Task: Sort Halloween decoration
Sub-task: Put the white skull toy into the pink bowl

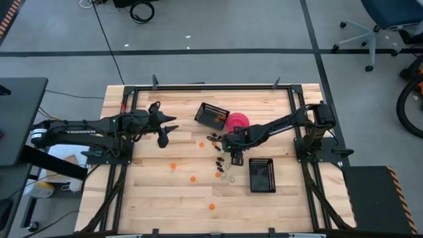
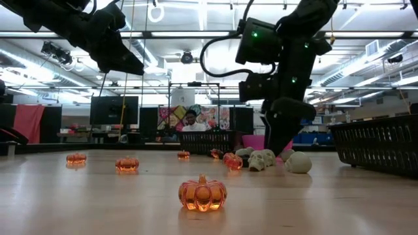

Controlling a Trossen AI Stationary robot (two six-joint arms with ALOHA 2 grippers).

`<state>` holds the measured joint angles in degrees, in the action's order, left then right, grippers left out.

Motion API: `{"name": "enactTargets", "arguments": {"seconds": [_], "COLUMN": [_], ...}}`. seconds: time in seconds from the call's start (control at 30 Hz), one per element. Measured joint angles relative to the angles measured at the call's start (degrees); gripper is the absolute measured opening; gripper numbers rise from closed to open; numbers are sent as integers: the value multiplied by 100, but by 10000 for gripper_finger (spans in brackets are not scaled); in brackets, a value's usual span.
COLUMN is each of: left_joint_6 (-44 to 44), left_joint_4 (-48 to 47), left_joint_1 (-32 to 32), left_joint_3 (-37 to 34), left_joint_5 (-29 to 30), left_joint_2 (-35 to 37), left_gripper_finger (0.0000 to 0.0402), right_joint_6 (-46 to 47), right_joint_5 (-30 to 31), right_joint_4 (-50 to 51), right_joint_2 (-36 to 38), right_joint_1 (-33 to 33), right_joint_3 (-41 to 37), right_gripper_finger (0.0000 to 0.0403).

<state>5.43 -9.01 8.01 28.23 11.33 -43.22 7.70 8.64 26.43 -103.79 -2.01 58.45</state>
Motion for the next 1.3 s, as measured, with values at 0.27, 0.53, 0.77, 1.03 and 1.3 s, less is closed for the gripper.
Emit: {"name": "enactTargets", "arguments": {"seconds": [0.27,0.53,0.77,1.03,1.3], "left_joint_6": [54,52,87,88,191], "left_joint_4": [-3,-5,-7,4,24], "left_joint_1": [0,0,2,120,120], "left_joint_3": [0,0,0,0,0], "left_joint_5": [0,0,0,0,0], "left_joint_2": [0,0,0,0,0], "left_gripper_finger": [155,155,155,155,155], "right_joint_6": [72,-38,-172,-276,-397], "right_joint_5": [-39,-4,85,769,703], "right_joint_4": [-130,-96,527,2012,2077], "right_joint_2": [-4,-8,-13,-13,-8], "right_joint_1": [82,197,237,392,988], "right_joint_3": [-10,-5,503,1692,1457], "right_gripper_finger": [154,107,104,105,105]}}
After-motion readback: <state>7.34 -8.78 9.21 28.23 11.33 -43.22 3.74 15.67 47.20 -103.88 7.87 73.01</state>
